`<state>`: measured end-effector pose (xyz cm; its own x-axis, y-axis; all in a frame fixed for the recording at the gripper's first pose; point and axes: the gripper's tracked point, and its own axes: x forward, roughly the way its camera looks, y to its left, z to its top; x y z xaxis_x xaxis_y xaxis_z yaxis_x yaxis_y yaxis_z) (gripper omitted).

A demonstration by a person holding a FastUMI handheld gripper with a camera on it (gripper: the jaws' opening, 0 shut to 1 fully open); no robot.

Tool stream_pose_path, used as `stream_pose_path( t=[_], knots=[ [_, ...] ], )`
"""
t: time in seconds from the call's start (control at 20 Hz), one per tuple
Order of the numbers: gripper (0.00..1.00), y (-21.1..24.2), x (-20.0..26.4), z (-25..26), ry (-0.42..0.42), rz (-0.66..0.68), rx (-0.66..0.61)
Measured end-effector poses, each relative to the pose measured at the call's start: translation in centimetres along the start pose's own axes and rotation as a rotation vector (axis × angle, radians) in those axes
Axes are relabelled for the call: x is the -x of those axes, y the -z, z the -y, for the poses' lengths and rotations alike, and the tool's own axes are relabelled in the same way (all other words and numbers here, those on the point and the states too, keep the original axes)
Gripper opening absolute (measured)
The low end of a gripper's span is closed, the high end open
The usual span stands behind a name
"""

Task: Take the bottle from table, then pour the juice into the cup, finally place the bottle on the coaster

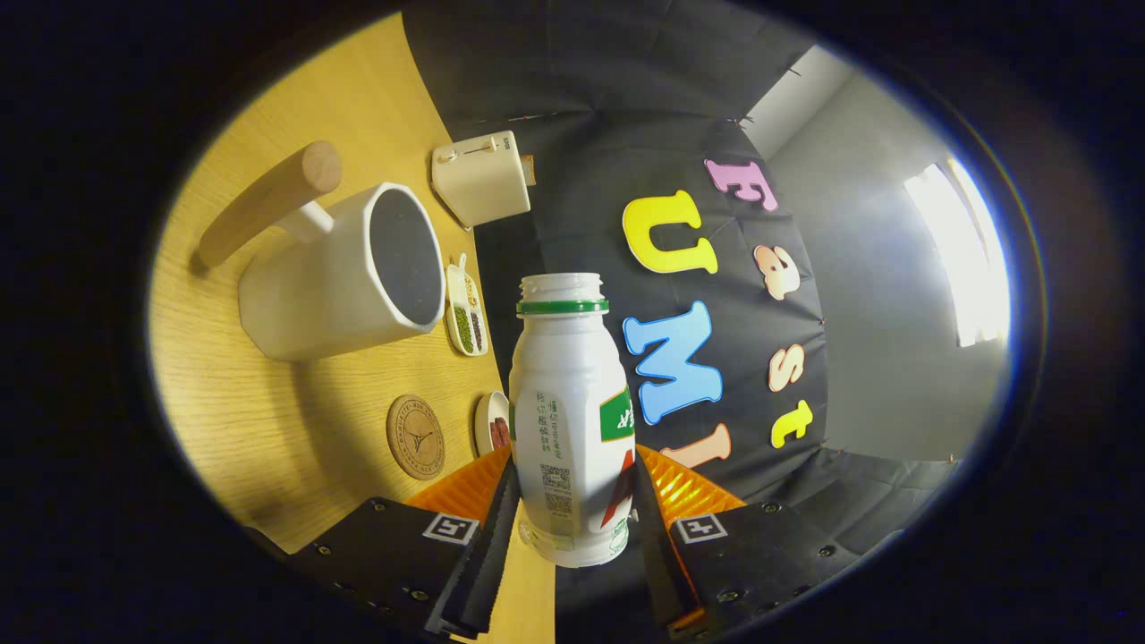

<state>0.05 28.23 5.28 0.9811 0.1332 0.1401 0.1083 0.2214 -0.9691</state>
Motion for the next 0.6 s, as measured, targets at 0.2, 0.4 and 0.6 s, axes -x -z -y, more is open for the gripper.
stream_pose_path(
  t=[0.2, 0.4, 0.6],
  knots=[
    [0.65, -0.16, -0.05, 0.12, 0.01, 0.012, 0.067],
    [0.65, -0.32, 0.08, 0.28, 0.018, 0.029, 0.127],
    [0.65, -0.39, 0.0, 0.3, 0.022, 0.039, 0.161]
  ],
)
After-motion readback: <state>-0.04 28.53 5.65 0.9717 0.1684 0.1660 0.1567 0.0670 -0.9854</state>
